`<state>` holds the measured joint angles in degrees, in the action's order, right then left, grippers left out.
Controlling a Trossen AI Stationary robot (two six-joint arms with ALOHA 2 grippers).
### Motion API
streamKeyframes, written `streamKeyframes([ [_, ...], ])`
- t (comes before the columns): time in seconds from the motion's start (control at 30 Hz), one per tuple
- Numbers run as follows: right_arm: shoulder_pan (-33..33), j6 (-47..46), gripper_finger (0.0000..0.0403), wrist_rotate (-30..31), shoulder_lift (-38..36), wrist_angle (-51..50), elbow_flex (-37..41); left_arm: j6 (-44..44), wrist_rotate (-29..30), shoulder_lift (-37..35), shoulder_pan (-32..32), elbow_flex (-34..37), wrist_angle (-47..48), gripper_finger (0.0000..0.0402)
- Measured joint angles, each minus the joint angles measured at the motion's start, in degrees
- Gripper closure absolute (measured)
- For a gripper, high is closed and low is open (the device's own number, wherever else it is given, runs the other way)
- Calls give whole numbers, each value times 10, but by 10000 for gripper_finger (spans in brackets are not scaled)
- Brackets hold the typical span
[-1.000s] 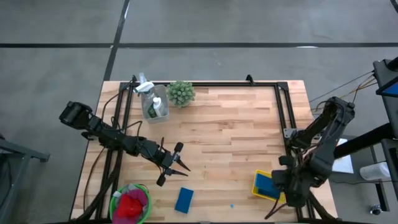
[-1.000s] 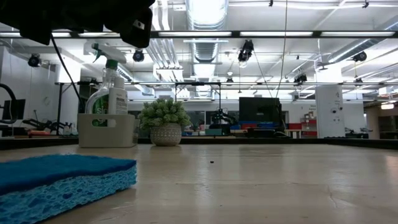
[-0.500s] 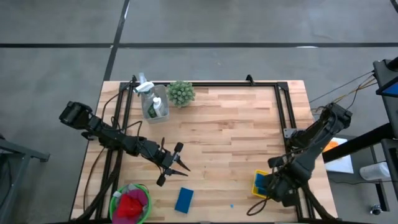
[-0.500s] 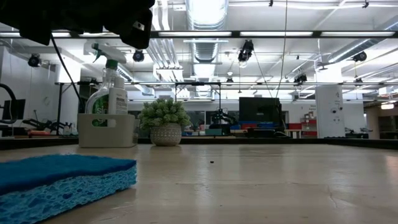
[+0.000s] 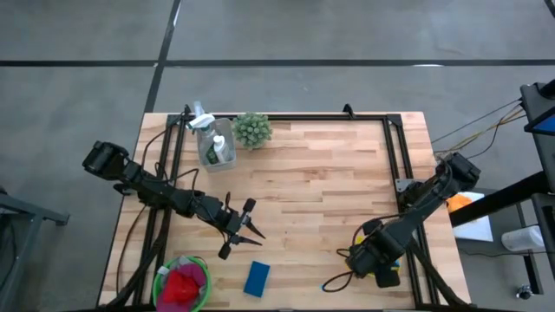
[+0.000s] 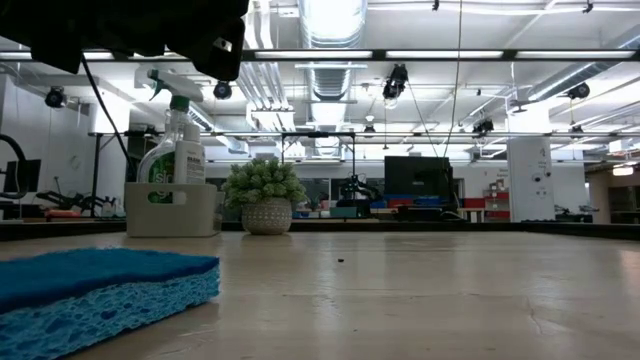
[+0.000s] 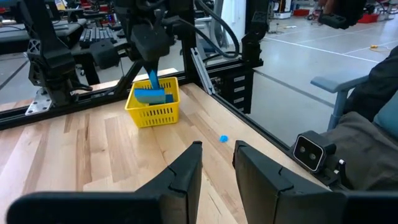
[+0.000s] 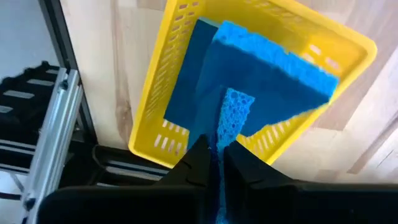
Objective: Pick & Place Kitchen Items
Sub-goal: Put the blue sponge into the yellow bin
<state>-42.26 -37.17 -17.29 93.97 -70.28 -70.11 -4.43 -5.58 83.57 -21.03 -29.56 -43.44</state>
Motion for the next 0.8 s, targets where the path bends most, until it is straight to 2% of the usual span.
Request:
streamKeyframes([
  [0.1,0,24,381,1,16,-4,-9,0,0,0,0,0,0,303],
  [0.2,0,35,355,22,27,-14,-24,0,0,0,0,0,1,303],
  [0.47,0,59,215,101,49,-57,-78,-1,0,0,0,0,6,303],
  [0.6,0,56,142,119,57,-72,-98,-1,0,0,0,0,10,303],
  [0.7,0,47,101,122,63,-86,-102,0,0,0,0,0,11,303],
  [0.8,0,34,78,133,66,-116,-104,0,0,0,0,0,13,303],
])
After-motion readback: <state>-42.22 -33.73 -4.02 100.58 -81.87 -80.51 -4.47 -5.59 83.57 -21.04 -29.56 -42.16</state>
